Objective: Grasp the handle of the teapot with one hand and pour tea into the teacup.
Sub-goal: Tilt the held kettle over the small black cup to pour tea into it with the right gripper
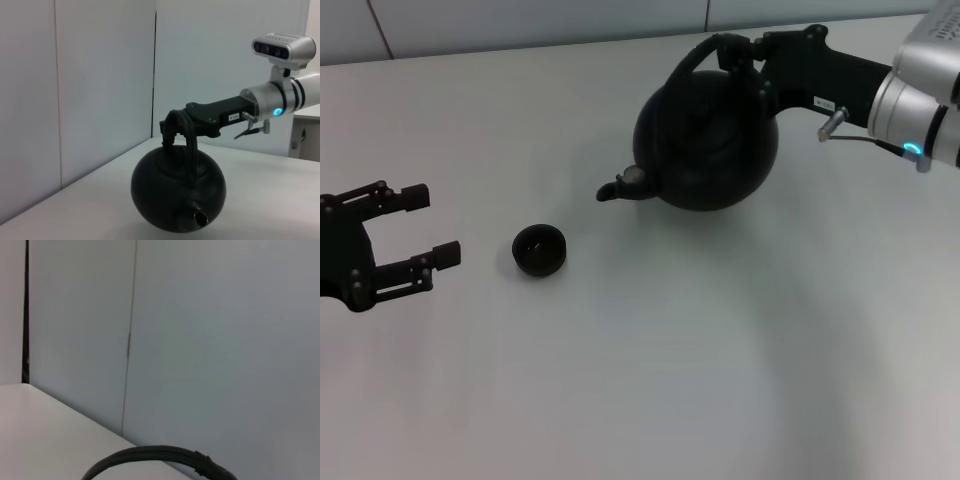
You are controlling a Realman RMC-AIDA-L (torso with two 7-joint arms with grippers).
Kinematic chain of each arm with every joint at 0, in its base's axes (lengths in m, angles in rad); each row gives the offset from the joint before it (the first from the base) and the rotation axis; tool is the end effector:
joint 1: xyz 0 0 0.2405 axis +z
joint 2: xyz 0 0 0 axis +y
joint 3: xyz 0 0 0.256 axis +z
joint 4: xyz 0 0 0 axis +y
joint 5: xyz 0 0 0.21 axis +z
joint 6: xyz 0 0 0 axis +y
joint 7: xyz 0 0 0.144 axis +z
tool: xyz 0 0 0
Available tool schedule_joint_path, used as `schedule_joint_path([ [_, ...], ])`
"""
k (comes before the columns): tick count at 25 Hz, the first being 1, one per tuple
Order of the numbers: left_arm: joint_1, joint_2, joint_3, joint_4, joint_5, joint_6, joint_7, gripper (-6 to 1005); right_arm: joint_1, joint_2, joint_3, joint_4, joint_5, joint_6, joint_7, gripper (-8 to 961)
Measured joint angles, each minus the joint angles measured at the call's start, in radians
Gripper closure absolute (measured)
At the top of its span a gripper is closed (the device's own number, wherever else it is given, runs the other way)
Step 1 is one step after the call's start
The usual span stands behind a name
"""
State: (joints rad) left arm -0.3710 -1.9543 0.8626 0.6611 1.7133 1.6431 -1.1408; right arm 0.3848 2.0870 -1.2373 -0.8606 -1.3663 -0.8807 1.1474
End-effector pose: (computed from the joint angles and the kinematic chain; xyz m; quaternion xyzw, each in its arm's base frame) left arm -0.2919 0.2995 0.0452 -0.9424 -0.1108 -0.2647 0.1718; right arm 0.2409 0.3841 0.0055 -0.8846 0.1329 0.2275 0.3848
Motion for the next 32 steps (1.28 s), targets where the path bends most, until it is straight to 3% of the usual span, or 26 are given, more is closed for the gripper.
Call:
schedule_joint_path([
  [32, 0.004, 0.0, 0.007, 0.002, 0.0, 0.002, 0.027, 247, 0.214, -0.008, -0.051, 0.07, -0.092, 0.038, -0.011, 836],
])
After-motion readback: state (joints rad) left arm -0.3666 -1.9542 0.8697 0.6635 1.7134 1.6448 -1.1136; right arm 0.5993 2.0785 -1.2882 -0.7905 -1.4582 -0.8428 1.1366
